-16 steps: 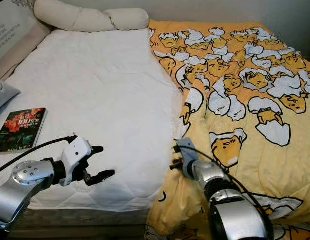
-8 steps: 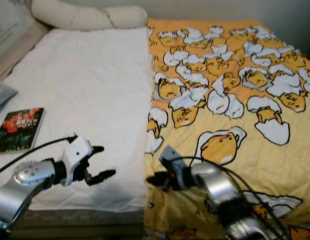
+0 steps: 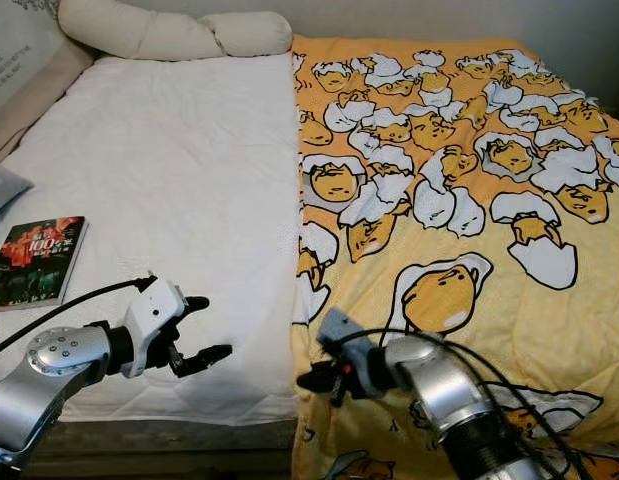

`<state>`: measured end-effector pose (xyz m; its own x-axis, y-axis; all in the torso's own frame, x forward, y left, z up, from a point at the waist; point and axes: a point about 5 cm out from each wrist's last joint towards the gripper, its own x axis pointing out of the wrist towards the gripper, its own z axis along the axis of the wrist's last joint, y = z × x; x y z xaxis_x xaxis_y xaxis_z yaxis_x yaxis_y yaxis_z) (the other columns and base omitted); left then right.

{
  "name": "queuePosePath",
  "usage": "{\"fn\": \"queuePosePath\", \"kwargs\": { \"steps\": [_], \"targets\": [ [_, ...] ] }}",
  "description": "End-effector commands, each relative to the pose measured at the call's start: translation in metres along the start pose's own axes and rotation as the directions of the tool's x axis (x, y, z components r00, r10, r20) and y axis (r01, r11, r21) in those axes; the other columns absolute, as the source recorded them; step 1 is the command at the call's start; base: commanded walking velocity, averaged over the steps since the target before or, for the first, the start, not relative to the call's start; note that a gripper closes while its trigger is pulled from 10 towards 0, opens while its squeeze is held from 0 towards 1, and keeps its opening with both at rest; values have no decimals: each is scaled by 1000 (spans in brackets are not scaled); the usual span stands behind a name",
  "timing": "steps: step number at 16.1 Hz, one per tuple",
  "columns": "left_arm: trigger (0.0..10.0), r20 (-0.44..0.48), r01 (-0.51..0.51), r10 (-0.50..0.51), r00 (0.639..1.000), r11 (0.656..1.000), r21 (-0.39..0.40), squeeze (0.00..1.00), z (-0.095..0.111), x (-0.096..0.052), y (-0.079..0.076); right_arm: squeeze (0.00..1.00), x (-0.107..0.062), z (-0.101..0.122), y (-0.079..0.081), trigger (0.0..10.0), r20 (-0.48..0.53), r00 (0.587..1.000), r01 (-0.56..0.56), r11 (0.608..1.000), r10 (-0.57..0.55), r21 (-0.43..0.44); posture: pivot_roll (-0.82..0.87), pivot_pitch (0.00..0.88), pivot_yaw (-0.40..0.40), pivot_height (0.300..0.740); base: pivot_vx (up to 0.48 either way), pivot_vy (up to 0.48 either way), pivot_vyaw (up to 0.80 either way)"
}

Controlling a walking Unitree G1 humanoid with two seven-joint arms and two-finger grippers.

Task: Clean up the room

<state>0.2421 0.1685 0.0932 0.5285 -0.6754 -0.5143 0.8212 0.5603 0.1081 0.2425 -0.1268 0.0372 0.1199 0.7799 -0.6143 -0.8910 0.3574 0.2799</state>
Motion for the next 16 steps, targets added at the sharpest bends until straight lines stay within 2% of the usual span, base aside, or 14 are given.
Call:
{"fn": "queuePosePath", "kwargs": {
  "steps": [1, 5, 6, 7, 8, 10, 14, 15, 16],
  "targets": [
    [10000, -3, 9, -9, 1000, 1000, 15, 110, 2, 0, -1, 0, 7, 3, 9, 0, 31, 998, -50, 999, 49, 22, -56, 0, 30, 740, 0, 0, 0],
    [10000, -8, 12, -12, 1000, 1000, 16, 110, 1, 0, -2, 0, 10, 7, 19, 0, 59, 994, -93, 995, 92, 20, -52, 0, 31, 740, 0, 0, 0],
    [10000, -10, 14, -14, 1000, 1000, 16, 106, 1, 0, -2, 0, 11, 8, 20, 5804, 61, 994, -93, 995, 92, 17, -52, 0, 31, 740, 0, 0, 0],
    [10000, -11, 16, -16, 1000, 1000, 18, 102, 1, 0, -2, 871, 11, 9, 21, 10000, 72, 992, -110, 993, 107, 43, -53, 0, 33, 740, 0, 0, 0],
    [10000, -12, 16, -16, 1000, 1000, 19, 102, 1, 1, -1, 1000, 11, 10, 23, 10000, 81, 988, -136, 988, 130, 70, -53, 0, 34, 740, 0, 0, 0],
    [10000, -12, 15, -15, 1000, 1000, 22, 106, 1, 1, 0, 1000, 7, 13, 26, 10000, 92, 982, -174, 982, 166, 74, -53, 0, 34, 740, 0, 0, 0],
    [10000, -10, 13, -13, 1000, 1000, 23, 102, 2, 2, 0, 1000, -2, 16, 24, 10000, 117, 981, -166, 983, 156, 80, -53, 0, 33, 740, 0, 0, 0],
    [10000, -3, 3, -3, 1000, 1000, 23, 106, 3, 2, 1, 1000, -6, 17, 23, 10000, 132, 981, -152, 985, 140, 83, -53, 0, 33, 740, 0, 0, 0],
    [10000, 56, -105, 106, 993, 994, -20, 110, 7, 3, 10, 1000, -17, 22, 16, 10000, 214, 977, -32, 995, 10, 98, -48, 0, 25, 740, 0, 0, 0]
  ]
}}
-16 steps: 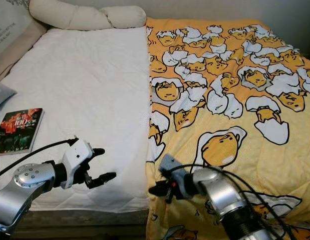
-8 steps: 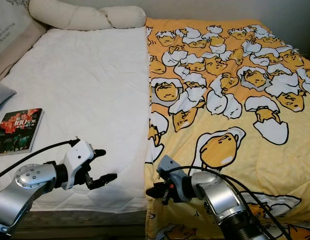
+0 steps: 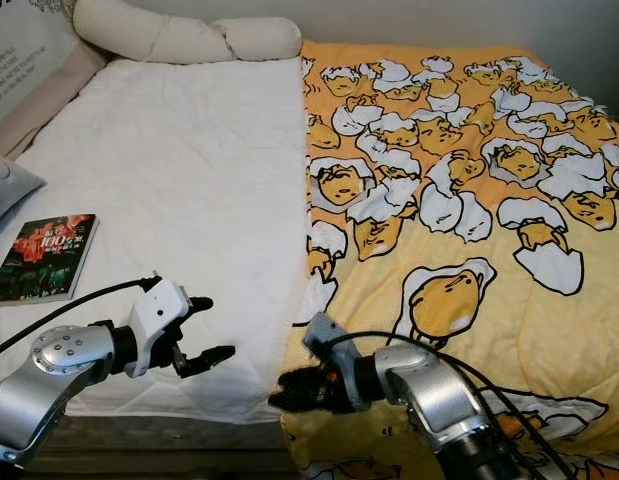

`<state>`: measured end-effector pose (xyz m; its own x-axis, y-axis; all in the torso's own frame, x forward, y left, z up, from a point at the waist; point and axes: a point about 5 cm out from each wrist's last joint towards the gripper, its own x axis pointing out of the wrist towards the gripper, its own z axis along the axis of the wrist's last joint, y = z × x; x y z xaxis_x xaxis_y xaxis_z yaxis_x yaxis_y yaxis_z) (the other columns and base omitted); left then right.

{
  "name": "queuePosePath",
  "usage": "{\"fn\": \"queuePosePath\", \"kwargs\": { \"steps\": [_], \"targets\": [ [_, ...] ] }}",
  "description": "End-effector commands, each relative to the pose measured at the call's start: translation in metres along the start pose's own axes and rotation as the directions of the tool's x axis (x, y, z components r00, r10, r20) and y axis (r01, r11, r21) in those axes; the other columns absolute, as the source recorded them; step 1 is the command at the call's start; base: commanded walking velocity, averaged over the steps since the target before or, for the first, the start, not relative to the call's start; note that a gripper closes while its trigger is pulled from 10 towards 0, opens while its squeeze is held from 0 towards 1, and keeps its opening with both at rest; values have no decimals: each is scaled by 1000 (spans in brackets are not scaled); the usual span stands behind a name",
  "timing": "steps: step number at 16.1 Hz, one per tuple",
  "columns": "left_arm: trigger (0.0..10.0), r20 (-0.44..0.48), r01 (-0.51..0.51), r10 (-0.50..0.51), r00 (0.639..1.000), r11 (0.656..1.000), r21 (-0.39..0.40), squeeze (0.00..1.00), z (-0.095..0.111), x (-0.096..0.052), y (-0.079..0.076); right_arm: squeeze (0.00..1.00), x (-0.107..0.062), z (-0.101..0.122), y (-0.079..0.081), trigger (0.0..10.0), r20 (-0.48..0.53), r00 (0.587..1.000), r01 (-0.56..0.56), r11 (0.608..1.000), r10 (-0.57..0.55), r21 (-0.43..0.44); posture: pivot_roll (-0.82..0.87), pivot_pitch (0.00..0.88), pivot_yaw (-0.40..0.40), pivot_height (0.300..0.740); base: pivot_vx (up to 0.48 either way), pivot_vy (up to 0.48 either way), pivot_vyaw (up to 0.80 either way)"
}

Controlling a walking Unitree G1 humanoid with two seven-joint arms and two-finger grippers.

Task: Clean up the room

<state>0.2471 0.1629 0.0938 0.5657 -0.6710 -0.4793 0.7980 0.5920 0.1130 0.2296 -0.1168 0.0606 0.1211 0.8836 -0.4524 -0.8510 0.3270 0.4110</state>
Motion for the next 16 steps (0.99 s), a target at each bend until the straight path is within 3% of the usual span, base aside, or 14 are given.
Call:
{"fn": "queuePosePath", "kwargs": {
  "steps": [1, 2, 3, 4, 6, 7, 10, 11, 12, 16],
  "targets": [
    [10000, 22, -70, 70, 997, 998, -1, 110, 3, -2, 9, 1000, -8, 7, -4, 10000, 49, 997, 66, 998, -66, -12, -48, 0, 25, 740, 0, 0, 0],
    [10000, 56, -144, 146, 988, 989, -37, 106, 6, -1, 15, 1000, -13, 11, -8, 10000, 100, 985, 138, 990, -137, -6, -48, 0, 24, 740, 0, 0, 0],
    [10000, 144, -335, 353, 924, 932, -139, 118, 15, -2, 29, 0, -30, 25, -15, 10000, 294, 887, 355, 933, -356, 59, -52, 0, 26, 740, 0, 0, 0],
    [10000, 163, -412, 447, 880, 887, -208, 125, 18, -4, 32, 0, -40, 27, -19, 10000, 330, 815, 449, 879, -477, 162, -58, 0, 33, 740, 0, 0, 0],
    [10000, 154, -466, 507, 848, 852, -241, 122, 19, -4, 32, 0, -47, 27, -20, 10000, 335, 745, 548, 816, -576, 183, -74, 0, 47, 740, 0, -163, 0],
    [10000, 151, -487, 529, 835, 838, -245, 122, 20, -3, 27, 0, -55, 29, -19, 10000, 371, 623, 661, 717, -689, 221, -83, 0, 53, 740, 0, -480, 0],
    [10000, 143, -506, 553, 821, 820, -267, 122, 19, -1, 21, 0, -64, 25, -19, 10000, 372, 446, 771, 561, -814, 302, -89, 0, 58, 740, 0, -480, 0],
    [10000, 123, -553, 602, 789, 782, -288, 118, 18, -1, 23, 0, -73, 13, -22, 10000, 306, 284, 821, 395, -909, 413, -83, 0, 54, 740, 0, -480, 0],
    [10000, 114, -589, 638, 762, 755, -287, 118, 19, -2, 27, 0, -82, 2, -24, 10000, 255, 177, 846, 279, -951, 455, -82, 0, 53, 740, 0, -480, 0],
    [10000, 106, -615, 664, 740, 732, -292, 122, 18, -5, 30, 0, -84, 2, -18, 10000, 271, 156, 869, 262, -950, 421, -89, 0, 57, 740, 0, -480, 0]
  ]
}}
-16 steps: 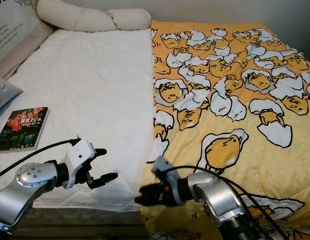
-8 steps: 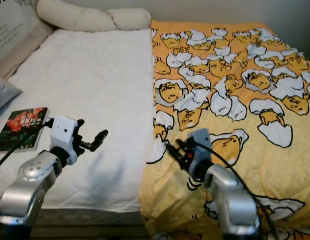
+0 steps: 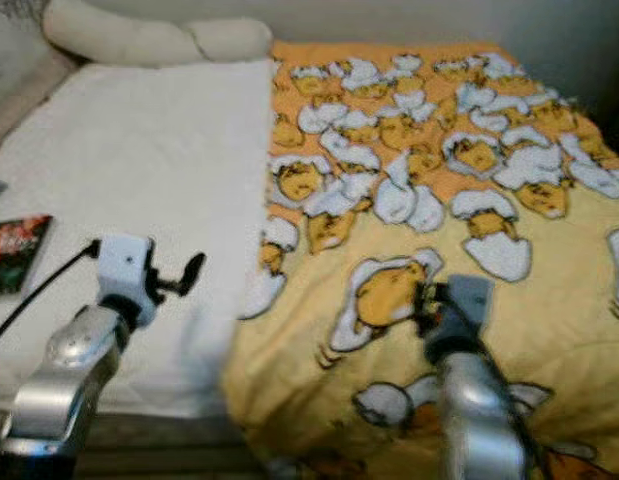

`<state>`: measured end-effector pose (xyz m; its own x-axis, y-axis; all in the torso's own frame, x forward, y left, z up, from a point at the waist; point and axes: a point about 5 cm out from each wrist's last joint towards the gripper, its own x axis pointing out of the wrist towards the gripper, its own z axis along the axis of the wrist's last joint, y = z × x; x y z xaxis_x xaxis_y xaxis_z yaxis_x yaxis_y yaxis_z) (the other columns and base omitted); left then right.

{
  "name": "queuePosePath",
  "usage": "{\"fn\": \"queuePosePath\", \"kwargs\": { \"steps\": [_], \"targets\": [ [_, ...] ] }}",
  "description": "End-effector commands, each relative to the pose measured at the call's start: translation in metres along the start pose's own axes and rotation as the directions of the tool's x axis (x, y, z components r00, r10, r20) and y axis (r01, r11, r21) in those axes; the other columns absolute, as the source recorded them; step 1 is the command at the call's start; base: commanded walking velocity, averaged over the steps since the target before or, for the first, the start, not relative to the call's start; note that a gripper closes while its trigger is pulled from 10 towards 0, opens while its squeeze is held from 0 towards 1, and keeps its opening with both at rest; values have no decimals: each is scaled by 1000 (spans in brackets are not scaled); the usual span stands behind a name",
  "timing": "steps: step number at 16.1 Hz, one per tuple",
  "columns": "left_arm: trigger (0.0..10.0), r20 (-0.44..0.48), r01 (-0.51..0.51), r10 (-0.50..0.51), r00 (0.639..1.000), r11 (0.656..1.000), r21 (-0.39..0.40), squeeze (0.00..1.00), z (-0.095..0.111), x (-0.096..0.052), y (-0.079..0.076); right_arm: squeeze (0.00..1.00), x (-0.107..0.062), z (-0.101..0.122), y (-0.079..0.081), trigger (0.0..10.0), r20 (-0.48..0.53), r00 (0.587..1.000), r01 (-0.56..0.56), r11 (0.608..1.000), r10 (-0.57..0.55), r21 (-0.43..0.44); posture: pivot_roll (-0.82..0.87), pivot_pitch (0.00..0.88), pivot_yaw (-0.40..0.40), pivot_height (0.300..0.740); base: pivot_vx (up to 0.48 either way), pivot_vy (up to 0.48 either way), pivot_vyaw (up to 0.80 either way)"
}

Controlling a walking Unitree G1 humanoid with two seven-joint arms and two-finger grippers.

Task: Clean up the room

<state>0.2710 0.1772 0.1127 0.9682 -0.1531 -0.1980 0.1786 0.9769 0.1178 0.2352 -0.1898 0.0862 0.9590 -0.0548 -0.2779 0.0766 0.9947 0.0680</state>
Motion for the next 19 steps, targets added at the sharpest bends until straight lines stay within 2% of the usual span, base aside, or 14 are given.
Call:
{"fn": "queuePosePath", "kwargs": {
  "steps": [1, 7, 12, 19],
  "targets": [
    [10000, 9, -5, 5, 1000, 1000, 5, 118, 3, 1, -1, 0, -1, 7, -5, 10000, 32, 999, 21, 999, -19, -34, -93, 0, 59, 740, 0, -480, 0],
    [10000, 8, -17, 17, 1000, 1000, -1, 118, 2, 5, -4, 0, 0, 4, -2, 10000, 51, 998, 47, 995, -43, -87, -103, 0, 59, 740, 0, -480, 0],
    [10000, -4, -40, 40, 999, 999, 5, 114, -1, 5, 2, 0, 7, 0, -8, 10000, 35, 998, 58, 988, -54, -145, -103, 0, 55, 740, 0, -480, 0],
    [10000, -6, -46, 46, 999, 999, 5, 114, -2, 8, 2, 0, 6, -10, -10, 10000, 14, 997, 72, 985, -70, -155, -108, 0, 60, 740, 0, -480, 0]
  ]
}}
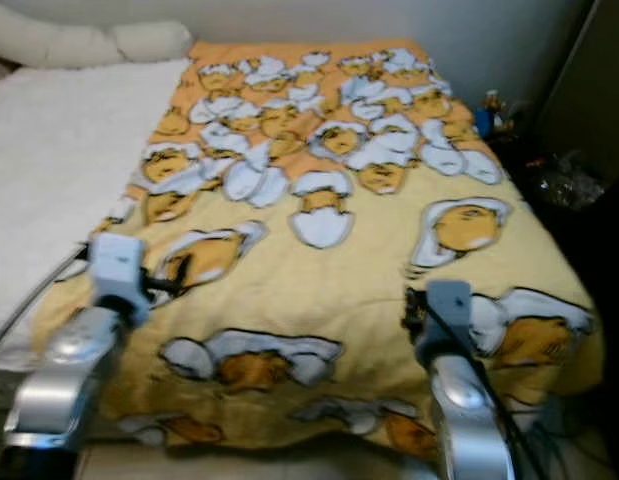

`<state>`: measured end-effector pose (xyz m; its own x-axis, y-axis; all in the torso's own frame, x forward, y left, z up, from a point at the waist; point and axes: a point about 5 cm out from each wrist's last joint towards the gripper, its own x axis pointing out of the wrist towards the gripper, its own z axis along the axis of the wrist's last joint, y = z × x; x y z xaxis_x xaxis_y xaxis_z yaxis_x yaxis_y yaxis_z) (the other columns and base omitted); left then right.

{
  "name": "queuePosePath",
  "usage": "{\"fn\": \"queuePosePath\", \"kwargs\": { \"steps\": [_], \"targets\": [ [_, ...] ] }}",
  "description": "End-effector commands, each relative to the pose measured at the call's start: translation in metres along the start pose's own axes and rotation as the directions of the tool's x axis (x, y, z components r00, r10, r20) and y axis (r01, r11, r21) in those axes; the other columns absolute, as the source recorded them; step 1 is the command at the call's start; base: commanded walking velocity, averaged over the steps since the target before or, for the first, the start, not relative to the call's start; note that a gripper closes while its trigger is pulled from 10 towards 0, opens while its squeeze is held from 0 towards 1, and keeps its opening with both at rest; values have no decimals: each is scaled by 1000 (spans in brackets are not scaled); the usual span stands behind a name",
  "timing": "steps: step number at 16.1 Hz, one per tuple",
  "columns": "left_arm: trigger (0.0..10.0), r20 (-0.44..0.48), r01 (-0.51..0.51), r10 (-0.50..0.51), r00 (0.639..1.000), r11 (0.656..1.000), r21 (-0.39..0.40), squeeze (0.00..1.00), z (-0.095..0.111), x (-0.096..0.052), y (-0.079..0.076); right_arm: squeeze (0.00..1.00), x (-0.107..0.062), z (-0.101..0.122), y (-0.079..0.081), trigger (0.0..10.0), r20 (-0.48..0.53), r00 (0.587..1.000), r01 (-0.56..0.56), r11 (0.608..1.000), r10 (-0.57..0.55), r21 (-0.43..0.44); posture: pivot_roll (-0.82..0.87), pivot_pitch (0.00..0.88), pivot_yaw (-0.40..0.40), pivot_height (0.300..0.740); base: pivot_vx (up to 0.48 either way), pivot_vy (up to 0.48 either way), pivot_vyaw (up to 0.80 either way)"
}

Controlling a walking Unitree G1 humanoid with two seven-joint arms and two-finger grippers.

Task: Clean up the room

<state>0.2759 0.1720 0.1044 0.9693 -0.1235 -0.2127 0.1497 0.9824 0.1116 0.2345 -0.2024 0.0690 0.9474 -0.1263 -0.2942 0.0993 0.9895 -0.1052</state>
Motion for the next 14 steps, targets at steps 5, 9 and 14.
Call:
{"fn": "queuePosePath", "kwargs": {
  "steps": [5, 9, 14],
  "targets": [
    [10000, 12, -18, 17, 1000, 1000, 26, 114, 5, 2, 7, 0, 2, 2, 1, 10000, 15, 1000, 23, 999, -23, 24, -99, 0, 58, 740, 0, -480, 0],
    [10000, 5, -27, 27, 1000, 999, 25, 98, 3, 2, 9, 0, 3, -4, 3, 10000, -18, 999, 34, 998, -33, 45, -97, 0, 58, 740, 0, -117, -130],
    [10000, 14, -22, 21, 1000, 999, 26, 94, 0, 4, 6, 0, 1, -13, 2, 10000, -65, 996, 63, 996, -59, 68, -101, 0, 58, 740, 0, 0, -160]
  ]
}}
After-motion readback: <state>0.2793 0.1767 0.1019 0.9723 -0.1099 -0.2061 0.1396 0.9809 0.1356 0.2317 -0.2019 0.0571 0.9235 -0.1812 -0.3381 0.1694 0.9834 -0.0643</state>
